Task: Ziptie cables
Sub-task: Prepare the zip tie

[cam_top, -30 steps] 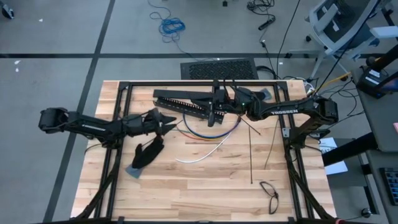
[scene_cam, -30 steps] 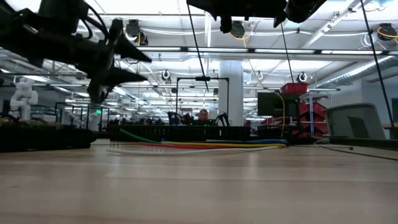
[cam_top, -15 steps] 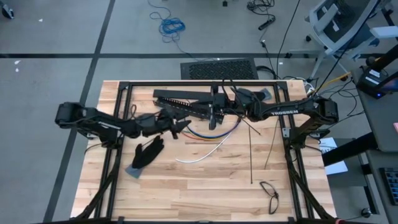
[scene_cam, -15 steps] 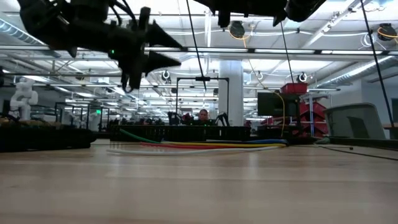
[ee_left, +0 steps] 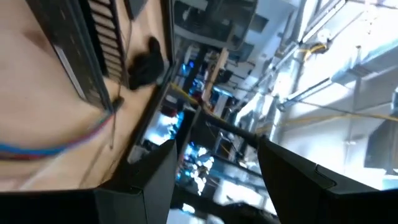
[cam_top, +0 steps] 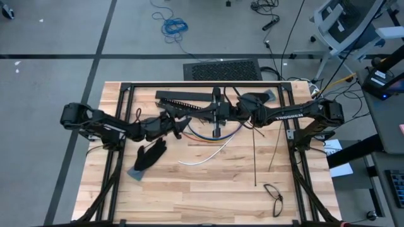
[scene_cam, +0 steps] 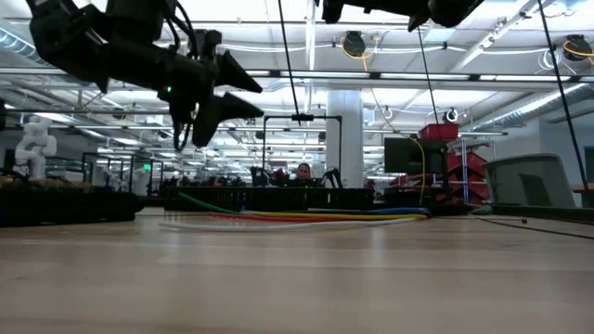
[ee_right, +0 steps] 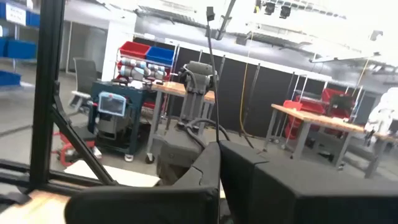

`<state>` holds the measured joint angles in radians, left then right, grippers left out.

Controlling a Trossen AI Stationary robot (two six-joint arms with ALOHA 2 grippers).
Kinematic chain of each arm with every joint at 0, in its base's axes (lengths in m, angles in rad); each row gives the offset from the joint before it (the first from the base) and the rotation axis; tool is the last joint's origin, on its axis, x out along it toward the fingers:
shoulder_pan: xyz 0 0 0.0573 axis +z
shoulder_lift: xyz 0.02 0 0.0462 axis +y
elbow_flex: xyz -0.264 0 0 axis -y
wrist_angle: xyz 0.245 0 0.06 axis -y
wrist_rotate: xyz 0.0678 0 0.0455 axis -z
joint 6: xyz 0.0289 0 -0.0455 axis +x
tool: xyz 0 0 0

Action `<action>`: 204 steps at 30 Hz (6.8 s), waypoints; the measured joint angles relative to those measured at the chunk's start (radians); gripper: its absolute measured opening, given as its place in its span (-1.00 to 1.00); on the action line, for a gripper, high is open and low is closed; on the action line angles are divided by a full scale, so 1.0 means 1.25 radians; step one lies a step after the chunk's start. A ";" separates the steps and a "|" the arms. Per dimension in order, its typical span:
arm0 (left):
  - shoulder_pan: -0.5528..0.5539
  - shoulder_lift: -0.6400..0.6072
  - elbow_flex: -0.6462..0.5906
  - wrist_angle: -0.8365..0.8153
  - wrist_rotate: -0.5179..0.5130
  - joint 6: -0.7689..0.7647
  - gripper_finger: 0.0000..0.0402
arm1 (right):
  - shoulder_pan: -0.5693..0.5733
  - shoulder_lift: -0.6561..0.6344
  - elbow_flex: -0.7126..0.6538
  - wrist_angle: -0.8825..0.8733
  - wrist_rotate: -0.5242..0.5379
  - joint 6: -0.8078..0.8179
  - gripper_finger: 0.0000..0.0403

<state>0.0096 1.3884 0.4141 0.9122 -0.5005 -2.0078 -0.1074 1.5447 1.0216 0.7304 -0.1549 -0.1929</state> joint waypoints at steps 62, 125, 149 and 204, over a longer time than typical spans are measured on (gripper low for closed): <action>-0.113 0.000 0.041 0.166 -0.189 -0.041 0.10 | 0.027 0.106 0.169 -0.050 -0.028 -0.110 -1.00; -0.091 0.000 0.041 0.166 -0.075 0.043 -0.40 | 0.022 0.105 0.169 -0.049 -0.027 -0.091 -1.00; -0.022 -0.002 -0.013 0.227 0.071 0.171 -0.40 | 0.017 0.074 0.169 -0.065 -0.030 -0.086 -1.00; -0.077 -0.265 0.234 -0.672 0.122 2.566 -0.40 | -0.177 0.029 0.169 -0.146 -0.144 0.718 -1.00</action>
<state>-0.0870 1.0567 0.7069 0.0720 -0.3486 1.2000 -0.3280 1.5814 1.2327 0.5474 -0.3348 0.7048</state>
